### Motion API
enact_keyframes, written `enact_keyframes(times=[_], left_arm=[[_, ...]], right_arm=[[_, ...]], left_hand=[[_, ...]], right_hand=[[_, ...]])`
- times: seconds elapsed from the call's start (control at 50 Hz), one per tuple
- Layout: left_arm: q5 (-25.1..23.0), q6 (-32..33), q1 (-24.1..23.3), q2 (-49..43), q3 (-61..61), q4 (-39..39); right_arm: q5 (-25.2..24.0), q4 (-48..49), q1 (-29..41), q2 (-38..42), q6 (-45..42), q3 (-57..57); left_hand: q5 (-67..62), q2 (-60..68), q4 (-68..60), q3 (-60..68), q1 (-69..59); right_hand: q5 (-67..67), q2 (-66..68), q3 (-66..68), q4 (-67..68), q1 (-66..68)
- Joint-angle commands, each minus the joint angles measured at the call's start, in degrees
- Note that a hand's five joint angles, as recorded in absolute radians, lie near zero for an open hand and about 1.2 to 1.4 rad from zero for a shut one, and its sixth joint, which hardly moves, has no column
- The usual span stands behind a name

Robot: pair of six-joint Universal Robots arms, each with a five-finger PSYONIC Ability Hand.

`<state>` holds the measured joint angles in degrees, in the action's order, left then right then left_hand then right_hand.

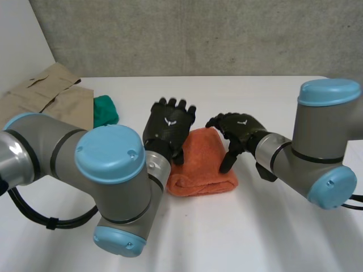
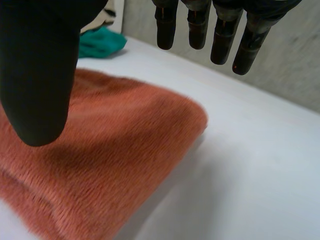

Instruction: Fold the laundry.

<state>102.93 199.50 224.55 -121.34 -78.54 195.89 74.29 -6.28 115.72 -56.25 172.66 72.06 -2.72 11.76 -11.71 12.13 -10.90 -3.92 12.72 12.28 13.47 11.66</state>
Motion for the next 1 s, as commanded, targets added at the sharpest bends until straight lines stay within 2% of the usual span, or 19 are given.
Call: enact_keyframes(times=[0.02, 0.1, 0.22, 0.3, 0.4, 0.5, 0.56, 0.64, 0.76, 0.88, 1.0], left_arm=[[0.43, -1.39, 0.62, -4.95, 3.83, -11.31], [0.52, -0.95, 1.24, -7.94, 5.59, -16.14], [0.43, 0.01, 3.96, -9.09, 5.94, -18.26], [-0.45, 0.1, 3.52, -8.21, 6.03, -18.09], [-1.06, 0.02, 3.52, -3.21, 6.38, -17.73], [-6.94, -0.33, 4.23, 3.38, 5.86, -17.73], [-11.6, -0.51, 4.84, 7.6, 5.33, -17.91], [-15.83, -0.86, 7.21, 11.56, 4.71, -18.35], [-21.54, -3.93, 8.88, 13.76, 3.83, -18.44], [-26.63, -7.27, 10.2, 13.85, 3.75, -18.44], [-27.08, -7.81, 10.29, 13.85, 3.75, -18.44]], right_arm=[[-1.87, -4.0, 0.12, 6.32, -0.92, -5.6], [-1.6, -5.14, 0.04, 9.05, -1.89, -7.54], [0.06, -8.13, 0.21, 12.31, -8.21, -10.0], [3.22, -8.05, 1.0, 9.15, -10.5, -9.13], [4.55, -3.49, 0.57, 2.65, -8.58, -5.18], [4.9, 7.39, -0.05, -4.46, -0.86, 5.87], [4.9, 10.4, -0.93, -7.2, 2.49, 10.37], [3.76, 12.26, -6.28, -9.84, 7.67, 18.27], [-0.01, 12.7, -8.66, -8.97, 8.48, 22.34], [-5.29, 12.96, -8.32, -4.13, 9.71, 21.99], [-6.52, 14.72, -7.18, 0.17, 12.43, 19.09]], left_hand=[[-0.01, 0.98, -1.03, 0.61, -1.84], [0.15, 0.81, -0.86, 0.44, -1.67], [0.16, 0.81, -0.86, 0.44, -1.67], [0.83, 0.14, -0.19, -0.23, -1.0], [1.67, -0.7, 0.65, -1.07, -0.16], [1.84, -0.87, 0.82, -1.24, 0.01], [1.67, -0.7, 0.65, -1.07, -0.16], [1.67, -0.7, 0.65, -1.07, -0.16], [1.5, -0.53, 0.48, -0.9, -0.33], [1.0, -0.03, -0.02, -0.4, -0.83], [0.83, 0.14, -0.19, -0.23, -1.0]], right_hand=[[3.92, -2.72, -2.28, -3.47, -1.66], [3.92, -2.72, -2.28, -3.47, -1.66], [3.92, -2.72, -2.28, -3.47, -1.66], [3.92, -2.72, -2.28, -3.47, -1.66], [3.92, -2.72, -2.28, -3.47, -1.66], [3.92, -2.72, -2.28, -3.47, -1.66], [3.92, -2.72, -2.28, -3.47, -1.66], [3.92, -2.72, -2.28, -3.47, -1.66], [3.92, -2.72, -2.28, -3.47, -1.66], [3.92, -2.72, -2.28, -3.47, -1.66], [-0.02, 1.22, 1.66, 0.47, 2.29]])
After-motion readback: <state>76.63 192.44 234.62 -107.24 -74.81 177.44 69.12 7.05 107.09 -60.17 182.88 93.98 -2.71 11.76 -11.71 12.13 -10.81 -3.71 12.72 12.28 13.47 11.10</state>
